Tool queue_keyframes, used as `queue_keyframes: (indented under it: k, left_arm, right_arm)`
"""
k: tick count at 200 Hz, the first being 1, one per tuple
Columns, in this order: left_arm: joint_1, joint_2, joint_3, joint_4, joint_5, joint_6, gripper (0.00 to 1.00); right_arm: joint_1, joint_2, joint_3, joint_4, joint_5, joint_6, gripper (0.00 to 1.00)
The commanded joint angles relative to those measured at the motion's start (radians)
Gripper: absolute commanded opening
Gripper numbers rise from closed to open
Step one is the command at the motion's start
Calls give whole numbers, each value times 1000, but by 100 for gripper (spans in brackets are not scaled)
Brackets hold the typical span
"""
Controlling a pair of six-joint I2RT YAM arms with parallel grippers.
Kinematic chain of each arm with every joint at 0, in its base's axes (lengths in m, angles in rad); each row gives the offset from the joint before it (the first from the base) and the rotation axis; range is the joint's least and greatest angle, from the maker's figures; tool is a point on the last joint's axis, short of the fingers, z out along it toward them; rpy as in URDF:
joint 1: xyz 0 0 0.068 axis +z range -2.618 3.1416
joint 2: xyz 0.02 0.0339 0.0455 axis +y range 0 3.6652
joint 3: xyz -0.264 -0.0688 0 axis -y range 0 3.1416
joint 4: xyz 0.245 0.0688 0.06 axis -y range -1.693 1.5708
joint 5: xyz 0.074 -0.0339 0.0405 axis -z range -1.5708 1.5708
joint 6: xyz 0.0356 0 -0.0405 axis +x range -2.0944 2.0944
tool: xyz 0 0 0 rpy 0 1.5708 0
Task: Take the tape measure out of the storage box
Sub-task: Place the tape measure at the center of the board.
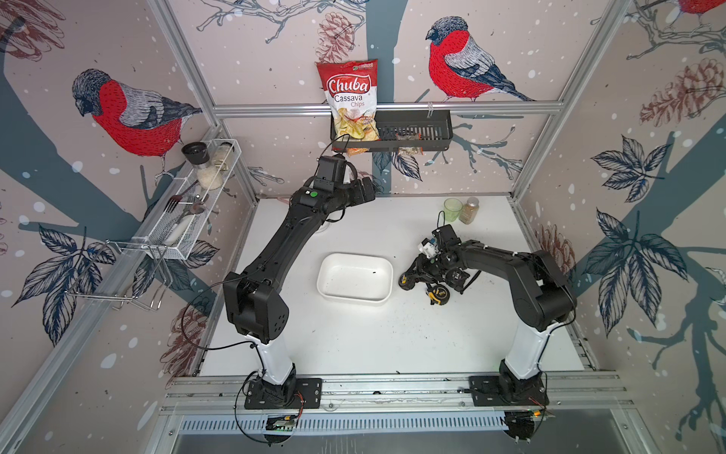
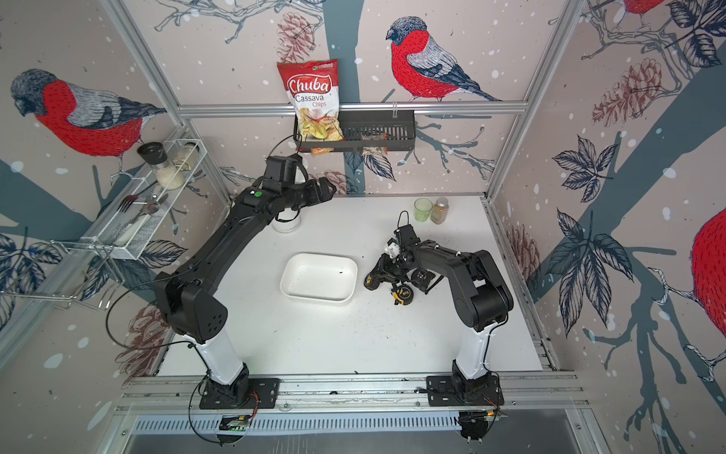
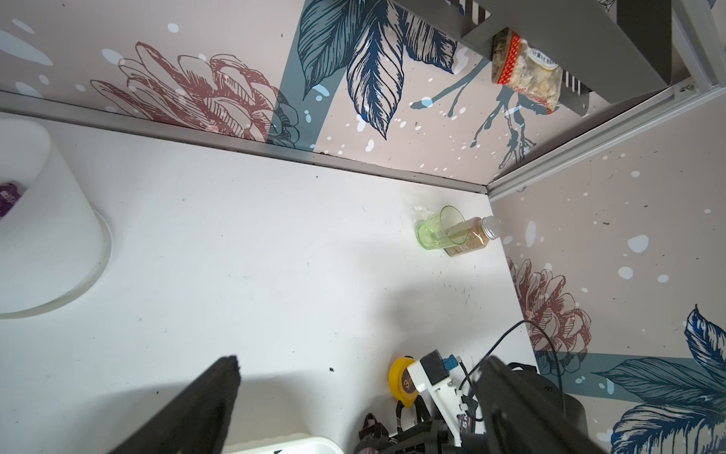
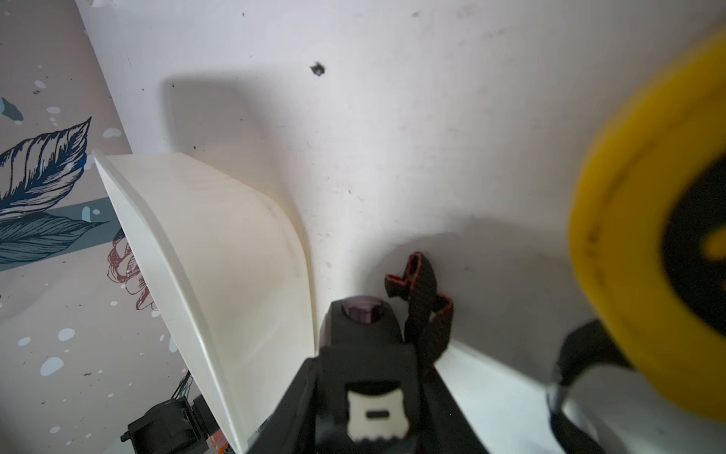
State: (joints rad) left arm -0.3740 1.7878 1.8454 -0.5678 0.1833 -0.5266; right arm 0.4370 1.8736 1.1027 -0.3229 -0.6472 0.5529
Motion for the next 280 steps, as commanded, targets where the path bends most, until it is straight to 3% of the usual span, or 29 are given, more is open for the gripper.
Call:
queue_keyframes:
  k: [1, 70, 102, 151, 209, 280]
  left_arm:
    - [4, -5, 4, -19, 7, 2, 98]
    - [12, 1, 6, -37, 9, 1, 97]
    - [15, 7, 5, -48, 11, -1, 98]
    - [23, -3, -18, -31, 15, -11, 98]
    - [27, -16, -49, -12, 25, -9, 98]
    - [27, -69, -102, 13, -81, 41, 98]
  right_arm:
    - [12, 26, 6, -40, 0, -27, 0]
    - [22, 10, 29, -125, 86, -54, 0]
    - [20, 2, 20, -125, 112, -44, 29]
    - [19, -20, 4, -101, 112, -37, 62]
    - [19, -62, 4, -69, 126, -42, 75]
    - [18, -164, 208, -233, 323, -108, 93]
